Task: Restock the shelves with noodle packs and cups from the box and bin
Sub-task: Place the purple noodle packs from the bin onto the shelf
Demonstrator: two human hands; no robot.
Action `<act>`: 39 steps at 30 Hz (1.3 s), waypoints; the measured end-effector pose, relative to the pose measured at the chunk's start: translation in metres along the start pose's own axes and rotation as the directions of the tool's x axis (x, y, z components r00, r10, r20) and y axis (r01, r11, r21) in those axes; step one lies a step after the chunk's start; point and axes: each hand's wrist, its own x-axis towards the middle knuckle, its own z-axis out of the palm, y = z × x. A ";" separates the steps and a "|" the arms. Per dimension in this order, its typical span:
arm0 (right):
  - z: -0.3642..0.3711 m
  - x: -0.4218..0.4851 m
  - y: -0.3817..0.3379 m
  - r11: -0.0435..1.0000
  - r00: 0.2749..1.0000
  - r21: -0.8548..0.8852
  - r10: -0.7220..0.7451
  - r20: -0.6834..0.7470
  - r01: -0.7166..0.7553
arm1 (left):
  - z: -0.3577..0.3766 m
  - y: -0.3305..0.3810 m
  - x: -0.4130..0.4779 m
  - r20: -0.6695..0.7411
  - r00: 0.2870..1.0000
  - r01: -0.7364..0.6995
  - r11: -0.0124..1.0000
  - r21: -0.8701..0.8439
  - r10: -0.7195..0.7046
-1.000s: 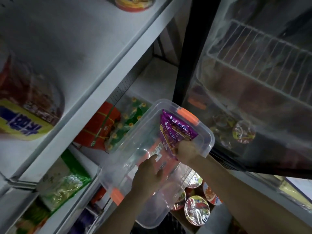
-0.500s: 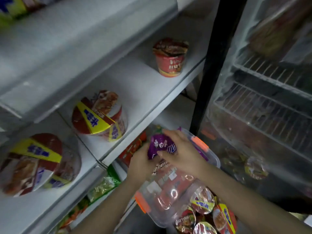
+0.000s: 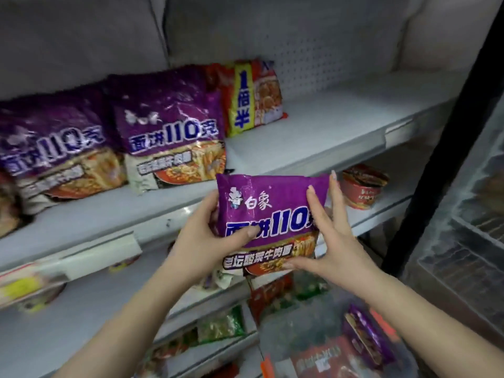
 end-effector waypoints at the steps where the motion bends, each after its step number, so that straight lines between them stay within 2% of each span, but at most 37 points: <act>1: 0.004 0.015 -0.017 0.998 0.998 -0.002 -0.061 -0.017 0.061 | -0.019 0.010 -0.006 -0.049 0.997 -0.051 0.999 0.010 0.051; 3: 0.015 0.046 -0.051 0.982 0.979 -0.025 -0.189 -0.075 0.187 | -0.053 0.030 -0.015 -0.129 0.971 -0.195 0.978 0.071 0.203; 5: 0.031 0.076 -0.084 0.956 0.949 -0.009 -0.292 -0.123 0.293 | -0.086 0.043 -0.025 -0.171 0.913 -0.336 0.920 0.201 0.371; 7: 0.048 0.104 -0.115 0.940 0.937 0.022 -0.338 -0.095 0.341 | -0.121 0.044 -0.031 -0.215 0.862 -0.357 0.851 0.386 0.460; 9: 0.066 0.131 -0.140 0.926 0.924 -0.003 -0.377 -0.054 0.378 | -0.155 0.040 -0.035 -0.227 0.843 -0.265 0.743 0.614 0.488; 12: 0.092 0.163 -0.171 0.920 0.920 -0.021 -0.390 0.037 0.391 | -0.198 0.031 -0.040 -0.261 0.893 -0.045 0.650 0.759 0.367; 13: 0.099 0.171 -0.179 0.921 0.919 -0.020 -0.387 0.070 0.389 | -0.210 0.028 -0.039 -0.270 0.895 0.014 0.583 0.812 0.355; 16: 0.115 0.190 -0.194 0.914 0.905 -0.046 -0.390 0.168 0.403 | -0.240 0.017 -0.035 -0.249 0.891 0.138 0.295 0.945 0.380; 20: 0.127 0.204 -0.201 0.890 0.887 -0.154 -0.384 0.255 0.430 | -0.261 0.002 -0.023 -0.219 0.893 0.213 0.059 0.975 0.392; 23: 0.137 0.214 -0.200 0.845 0.887 -0.277 -0.410 0.212 0.457 | -0.270 -0.008 -0.010 -0.229 0.895 0.243 0.014 0.970 0.383; 27: 0.148 0.233 -0.195 0.777 0.916 -0.494 -0.383 0.121 0.390 | -0.280 -0.010 0.005 -0.191 0.892 0.229 -0.046 0.972 0.410; 32: 0.153 0.243 -0.187 0.728 0.923 -0.581 -0.367 0.116 0.363 | -0.286 -0.012 0.013 -0.067 0.891 0.152 -0.156 0.976 0.448; 36: 0.147 0.240 -0.184 0.737 0.919 -0.566 -0.382 0.103 0.370 | -0.282 -0.002 0.015 -0.051 0.917 0.119 -0.148 0.982 0.397; 39: 0.120 0.232 -0.176 0.787 0.926 -0.532 -0.378 -0.013 0.314 | -0.272 0.016 0.013 -0.069 0.903 0.083 -0.015 0.996 0.425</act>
